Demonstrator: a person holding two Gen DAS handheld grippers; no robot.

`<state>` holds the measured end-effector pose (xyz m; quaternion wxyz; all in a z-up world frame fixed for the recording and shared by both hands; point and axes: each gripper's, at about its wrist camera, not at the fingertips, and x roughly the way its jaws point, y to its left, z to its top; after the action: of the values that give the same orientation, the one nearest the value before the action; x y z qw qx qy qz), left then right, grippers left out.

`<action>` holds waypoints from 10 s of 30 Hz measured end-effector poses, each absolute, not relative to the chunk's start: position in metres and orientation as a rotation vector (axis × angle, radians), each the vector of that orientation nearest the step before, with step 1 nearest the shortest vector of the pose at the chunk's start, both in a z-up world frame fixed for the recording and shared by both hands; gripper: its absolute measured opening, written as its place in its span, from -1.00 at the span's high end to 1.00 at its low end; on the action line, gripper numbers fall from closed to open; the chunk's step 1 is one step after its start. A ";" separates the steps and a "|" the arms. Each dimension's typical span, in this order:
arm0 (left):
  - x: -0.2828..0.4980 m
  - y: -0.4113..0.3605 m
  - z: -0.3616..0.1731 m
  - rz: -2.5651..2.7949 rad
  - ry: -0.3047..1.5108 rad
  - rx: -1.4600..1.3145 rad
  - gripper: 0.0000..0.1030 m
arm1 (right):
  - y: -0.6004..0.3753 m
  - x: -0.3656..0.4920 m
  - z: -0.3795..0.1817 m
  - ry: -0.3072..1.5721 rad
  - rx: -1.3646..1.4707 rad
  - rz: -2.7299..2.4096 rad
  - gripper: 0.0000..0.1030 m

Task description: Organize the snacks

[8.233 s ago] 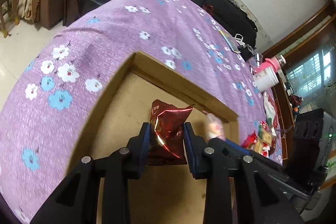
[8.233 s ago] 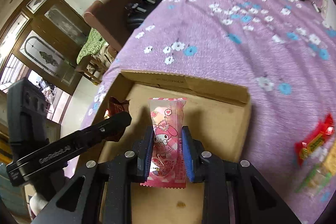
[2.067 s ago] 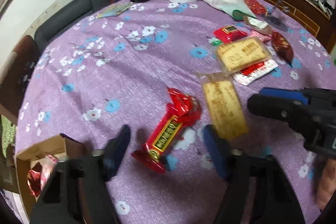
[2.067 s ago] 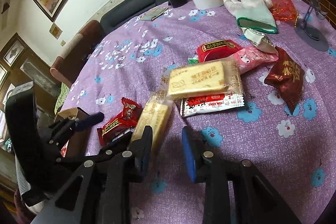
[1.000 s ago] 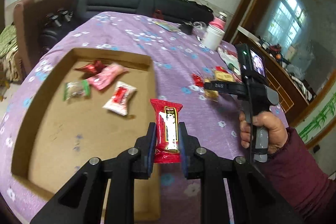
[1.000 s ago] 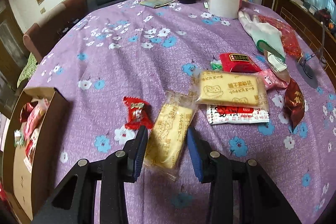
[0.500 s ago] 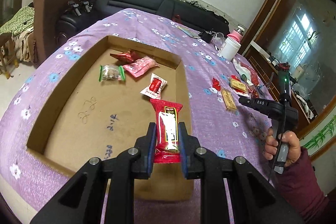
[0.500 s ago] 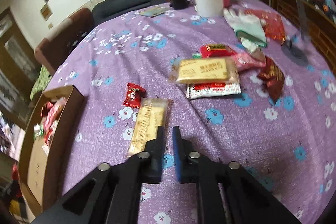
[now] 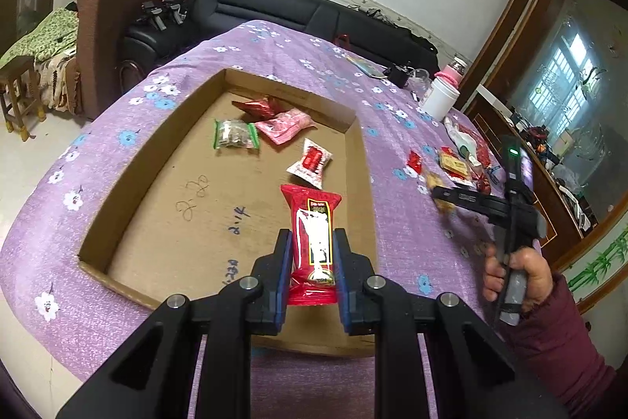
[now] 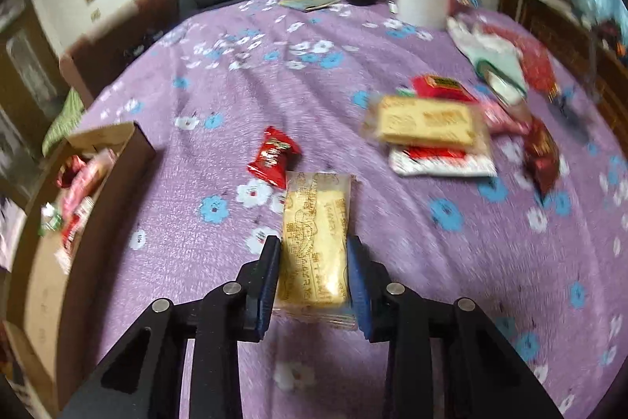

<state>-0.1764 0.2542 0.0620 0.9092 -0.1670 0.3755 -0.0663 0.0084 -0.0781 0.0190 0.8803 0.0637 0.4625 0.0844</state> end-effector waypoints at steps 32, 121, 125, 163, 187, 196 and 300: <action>-0.082 0.327 0.054 0.002 0.875 -0.375 -0.13 | 0.160 -0.019 0.027 1.050 -0.036 0.698 0.26; -0.144 0.104 0.052 -0.384 0.926 -0.261 -0.63 | -0.141 0.018 0.016 1.026 0.460 0.808 -0.04; -0.137 0.088 0.047 -0.395 0.944 -0.235 -0.63 | -0.149 0.012 0.022 0.960 0.375 0.668 -0.07; -0.033 0.059 0.034 -0.252 1.002 -0.165 0.46 | -0.184 0.010 0.034 0.857 0.404 0.435 -0.17; -0.168 0.248 0.068 -0.120 0.724 -0.477 0.45 | -0.085 -0.028 0.020 1.100 0.208 0.315 -0.22; -0.183 0.270 0.064 -0.076 0.723 -0.494 0.45 | -0.044 -0.024 0.017 1.052 0.043 0.195 -0.34; -0.089 0.047 0.094 -0.415 0.833 -0.016 -0.69 | -0.271 0.055 0.019 0.882 0.428 0.013 0.46</action>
<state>-0.0890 0.0469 0.0937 0.8937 -0.0078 0.4016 -0.2001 0.0546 -0.2705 0.0191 0.8823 0.2055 0.4234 0.0061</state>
